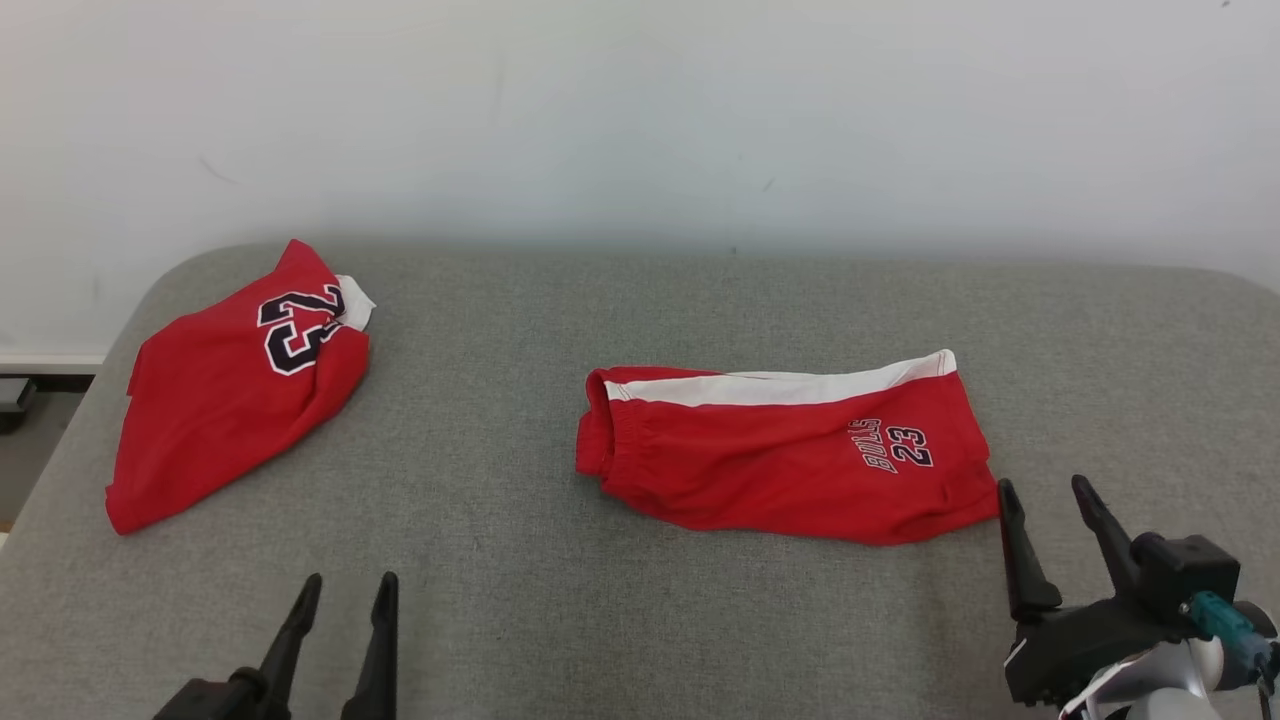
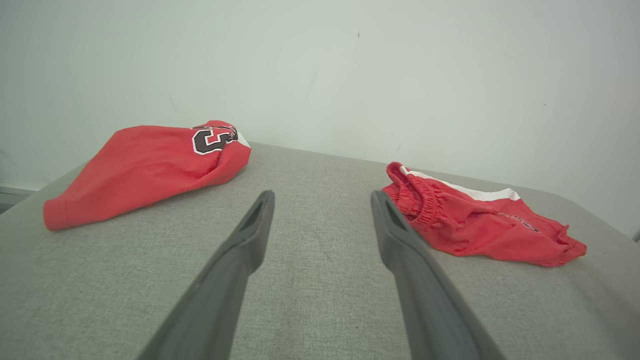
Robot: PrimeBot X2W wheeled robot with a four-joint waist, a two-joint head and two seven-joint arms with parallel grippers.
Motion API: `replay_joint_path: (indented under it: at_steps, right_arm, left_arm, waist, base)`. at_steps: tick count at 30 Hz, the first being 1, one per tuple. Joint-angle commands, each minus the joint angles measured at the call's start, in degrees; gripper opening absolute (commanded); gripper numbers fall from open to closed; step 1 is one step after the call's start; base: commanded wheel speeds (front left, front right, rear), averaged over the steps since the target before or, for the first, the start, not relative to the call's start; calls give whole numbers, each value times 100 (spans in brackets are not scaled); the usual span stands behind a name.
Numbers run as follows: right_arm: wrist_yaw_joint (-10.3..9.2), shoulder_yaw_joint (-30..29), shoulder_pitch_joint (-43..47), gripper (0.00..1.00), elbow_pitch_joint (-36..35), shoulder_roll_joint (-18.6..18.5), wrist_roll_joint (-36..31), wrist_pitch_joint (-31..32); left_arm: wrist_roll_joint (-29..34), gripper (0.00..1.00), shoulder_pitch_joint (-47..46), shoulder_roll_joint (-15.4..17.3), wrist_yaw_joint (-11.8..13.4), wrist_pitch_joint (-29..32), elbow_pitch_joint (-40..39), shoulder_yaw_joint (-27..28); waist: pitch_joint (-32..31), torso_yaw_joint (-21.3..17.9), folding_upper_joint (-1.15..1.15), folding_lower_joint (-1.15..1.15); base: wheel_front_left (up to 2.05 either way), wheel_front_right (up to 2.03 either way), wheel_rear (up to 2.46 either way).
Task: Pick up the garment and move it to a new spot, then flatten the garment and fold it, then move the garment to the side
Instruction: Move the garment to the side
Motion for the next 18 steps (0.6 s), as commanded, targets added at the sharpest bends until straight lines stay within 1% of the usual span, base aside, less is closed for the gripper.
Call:
replay_joint_path:
  at_steps: [1,3,8,11,16,18]
  right_arm:
    - [-8,98,144,100,-138,-14,-2,-99]
    - [-8,209,309,100,-360,-14,34,-258]
    - [-8,244,515,100,-592,-11,44,-473]
    - [-8,287,631,100,-559,-13,12,-513]
    - [-8,328,749,100,-466,-14,-374,-530]
    - [-8,329,760,100,-437,-12,-378,-530]
  left_arm:
    - [25,100,71,92,41,-27,11,69]
    - [3,100,115,172,101,-27,-29,156]
    - [-28,100,210,265,144,9,-88,208]
    - [-57,100,279,297,171,31,-106,226]
    - [-47,100,320,359,201,59,-74,219]
    - [-65,100,332,373,213,51,-64,233]
  waist:
    - [-54,-37,0,1]
    - [-111,-58,0,1]
    - [-171,-133,0,1]
    - [-191,-173,0,1]
    - [-195,-255,0,1]
    - [-190,-280,0,1]
  base:
    - [0,0,0]
    - [0,0,0]
    - [0,0,0]
    - [0,0,0]
    - [0,0,0]
    - [0,0,0]
